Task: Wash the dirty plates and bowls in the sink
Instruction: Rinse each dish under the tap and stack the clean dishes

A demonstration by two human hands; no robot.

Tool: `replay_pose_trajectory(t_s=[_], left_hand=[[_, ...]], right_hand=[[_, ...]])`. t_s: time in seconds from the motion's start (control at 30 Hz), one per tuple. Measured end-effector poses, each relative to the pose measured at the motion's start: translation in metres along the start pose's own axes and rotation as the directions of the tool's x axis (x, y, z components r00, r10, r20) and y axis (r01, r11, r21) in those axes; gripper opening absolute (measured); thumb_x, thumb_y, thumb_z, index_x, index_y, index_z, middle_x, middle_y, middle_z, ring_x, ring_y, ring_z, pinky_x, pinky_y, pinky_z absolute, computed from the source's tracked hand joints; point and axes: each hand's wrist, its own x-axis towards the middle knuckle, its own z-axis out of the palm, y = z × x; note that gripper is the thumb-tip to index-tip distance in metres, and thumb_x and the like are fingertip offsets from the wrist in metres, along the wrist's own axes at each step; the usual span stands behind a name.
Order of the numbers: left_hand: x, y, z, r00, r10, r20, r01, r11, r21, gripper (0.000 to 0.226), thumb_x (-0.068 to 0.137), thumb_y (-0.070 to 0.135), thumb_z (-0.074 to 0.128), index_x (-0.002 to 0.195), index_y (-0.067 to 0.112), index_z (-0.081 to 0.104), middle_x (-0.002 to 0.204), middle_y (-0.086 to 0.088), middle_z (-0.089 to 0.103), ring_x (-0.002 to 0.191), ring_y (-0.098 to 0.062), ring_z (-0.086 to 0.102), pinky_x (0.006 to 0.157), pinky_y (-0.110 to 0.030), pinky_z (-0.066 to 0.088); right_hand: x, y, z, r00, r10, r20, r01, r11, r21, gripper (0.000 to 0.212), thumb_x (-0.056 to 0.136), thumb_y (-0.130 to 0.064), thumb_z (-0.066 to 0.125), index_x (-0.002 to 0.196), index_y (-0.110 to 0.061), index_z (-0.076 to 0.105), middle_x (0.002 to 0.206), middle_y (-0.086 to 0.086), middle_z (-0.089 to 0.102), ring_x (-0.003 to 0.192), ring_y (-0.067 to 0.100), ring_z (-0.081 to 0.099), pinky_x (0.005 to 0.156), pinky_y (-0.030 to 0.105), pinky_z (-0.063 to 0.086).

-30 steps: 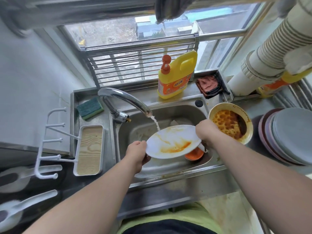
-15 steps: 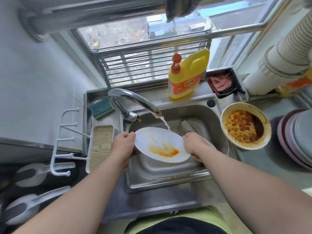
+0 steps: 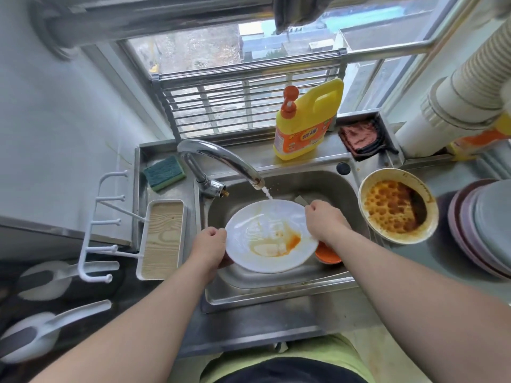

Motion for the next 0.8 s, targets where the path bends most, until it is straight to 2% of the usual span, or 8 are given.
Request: replay_pose_trajectory(t_s=[0.07,0.17,0.23,0.3,0.43,0.53,0.6,0.8], left_hand=[[-0.002,-0.002,0.015,0.999,-0.021,0.046,0.021,1.0,0.013,0.015,0.098,0.013,0.048,0.083,0.013,0.053,0.077,-0.013,0.058,0.063,-0.027,0.056,0.054,-0.03,0.055],[-0.004,0.0,0.039,0.989,-0.06,0.134,0.059,0.998,0.011,0.013,0.096,0.01,0.046,0.09,0.011,0.057,0.069,-0.012,0.055,0.057,-0.025,0.05,0.062,-0.039,0.064],[-0.006,0.003,0.054,0.98,-0.078,0.185,0.075,0.997,0.023,0.014,0.095,0.009,0.044,0.094,0.009,0.058,0.07,-0.013,0.055,0.064,-0.026,0.048,0.068,-0.043,0.063],[-0.007,0.006,0.067,0.968,-0.099,0.233,0.092,0.995,0.04,0.017,0.095,0.008,0.041,0.099,0.008,0.058,0.077,-0.015,0.056,0.073,-0.028,0.047,0.068,-0.041,0.061],[-0.012,0.011,0.087,0.949,-0.106,0.297,0.083,0.993,0.089,0.018,0.096,0.009,0.042,0.103,0.009,0.059,0.085,-0.015,0.065,0.073,-0.03,0.056,0.072,-0.04,0.062],[-0.01,0.014,0.092,0.96,-0.058,0.276,0.028,0.994,0.11,0.015,0.101,0.016,0.044,0.103,0.014,0.058,0.105,-0.014,0.071,0.085,-0.03,0.067,0.069,-0.037,0.061],[-0.006,0.015,0.09,0.972,-0.025,0.234,0.002,0.995,0.098,0.016,0.103,0.022,0.044,0.104,0.016,0.059,0.111,-0.012,0.071,0.093,-0.029,0.068,0.072,-0.038,0.062],[0.003,0.019,0.058,0.994,0.078,0.078,-0.083,0.995,0.054,0.019,0.102,0.025,0.048,0.102,0.012,0.061,0.099,-0.013,0.064,0.082,-0.026,0.057,0.078,-0.048,0.061]], right_hand=[[0.0,0.013,-0.012,0.997,0.034,-0.071,-0.029,0.997,0.077,0.034,0.108,-0.034,0.032,0.116,-0.02,0.062,0.126,0.012,0.064,0.114,0.038,0.059,0.097,0.047,0.051],[-0.003,0.029,-0.028,0.984,0.038,-0.172,-0.016,0.992,0.128,0.034,0.106,-0.045,0.032,0.094,-0.024,0.056,0.098,0.006,0.064,0.093,0.034,0.059,0.078,0.043,0.049],[-0.009,0.039,-0.039,0.974,0.036,-0.222,-0.006,0.991,0.137,0.036,0.108,-0.047,0.033,0.092,-0.024,0.055,0.092,0.004,0.06,0.087,0.032,0.056,0.071,0.042,0.045],[-0.017,0.047,-0.048,0.958,0.016,-0.285,0.024,0.99,0.136,0.037,0.11,-0.048,0.033,0.094,-0.025,0.056,0.091,0.002,0.06,0.084,0.029,0.055,0.066,0.041,0.043],[-0.033,0.061,-0.053,0.91,-0.039,-0.413,0.084,0.992,0.092,0.031,0.112,-0.05,0.029,0.105,-0.032,0.054,0.081,-0.007,0.055,0.074,0.022,0.054,0.054,0.03,0.034],[-0.04,0.066,-0.049,0.887,-0.049,-0.46,0.093,0.993,0.073,0.032,0.113,-0.05,0.027,0.107,-0.031,0.052,0.081,-0.002,0.057,0.074,0.028,0.056,0.055,0.032,0.036],[-0.041,0.066,-0.042,0.888,-0.035,-0.458,0.085,0.993,0.088,0.033,0.113,-0.049,0.028,0.107,-0.028,0.052,0.082,0.002,0.056,0.076,0.033,0.054,0.058,0.036,0.038],[-0.029,0.052,-0.001,0.917,0.021,-0.398,0.074,0.972,0.221,0.03,0.112,-0.048,0.027,0.103,-0.026,0.044,0.085,0.006,0.059,0.08,0.036,0.056,0.065,0.042,0.041]])
